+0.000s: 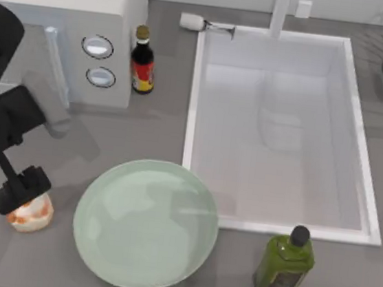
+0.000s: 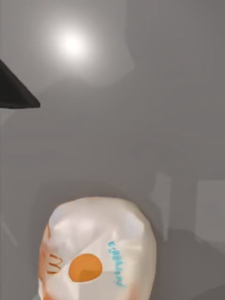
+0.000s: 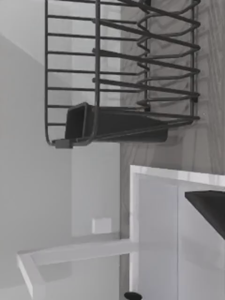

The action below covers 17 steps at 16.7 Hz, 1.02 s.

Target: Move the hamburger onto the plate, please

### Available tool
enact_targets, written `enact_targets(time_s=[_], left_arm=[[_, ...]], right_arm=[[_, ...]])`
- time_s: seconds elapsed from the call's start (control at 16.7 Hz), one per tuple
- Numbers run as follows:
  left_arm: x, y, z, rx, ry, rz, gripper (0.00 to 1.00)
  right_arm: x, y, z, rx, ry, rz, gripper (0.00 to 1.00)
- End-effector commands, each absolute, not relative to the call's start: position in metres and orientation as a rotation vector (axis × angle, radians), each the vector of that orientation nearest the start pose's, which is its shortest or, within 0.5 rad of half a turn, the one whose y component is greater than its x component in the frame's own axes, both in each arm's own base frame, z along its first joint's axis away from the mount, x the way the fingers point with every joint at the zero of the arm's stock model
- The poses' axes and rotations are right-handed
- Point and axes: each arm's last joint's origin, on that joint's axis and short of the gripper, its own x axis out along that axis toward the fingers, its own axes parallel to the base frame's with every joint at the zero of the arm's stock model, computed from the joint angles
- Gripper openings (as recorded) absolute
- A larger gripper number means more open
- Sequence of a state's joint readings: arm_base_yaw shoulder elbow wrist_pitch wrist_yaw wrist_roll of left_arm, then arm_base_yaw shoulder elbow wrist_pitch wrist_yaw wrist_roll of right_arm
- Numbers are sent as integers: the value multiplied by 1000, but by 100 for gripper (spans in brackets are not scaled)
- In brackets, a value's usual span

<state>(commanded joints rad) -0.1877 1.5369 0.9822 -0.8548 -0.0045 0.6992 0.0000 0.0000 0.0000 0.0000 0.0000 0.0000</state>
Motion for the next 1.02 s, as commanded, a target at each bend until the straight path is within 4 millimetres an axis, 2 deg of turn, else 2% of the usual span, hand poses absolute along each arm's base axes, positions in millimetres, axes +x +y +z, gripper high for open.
enact_targets(time_s=[0.24, 0.66, 1.02], left_arm=[[282, -60, 172, 776, 1421, -774, 100], [282, -60, 167, 778, 1430, -780, 100], [285, -62, 110, 781, 1417, -778, 100]], right_arm=[[106, -1, 160, 0, 0, 0, 100], [106, -1, 160, 0, 0, 0, 100], [106, -1, 160, 0, 0, 0, 100]])
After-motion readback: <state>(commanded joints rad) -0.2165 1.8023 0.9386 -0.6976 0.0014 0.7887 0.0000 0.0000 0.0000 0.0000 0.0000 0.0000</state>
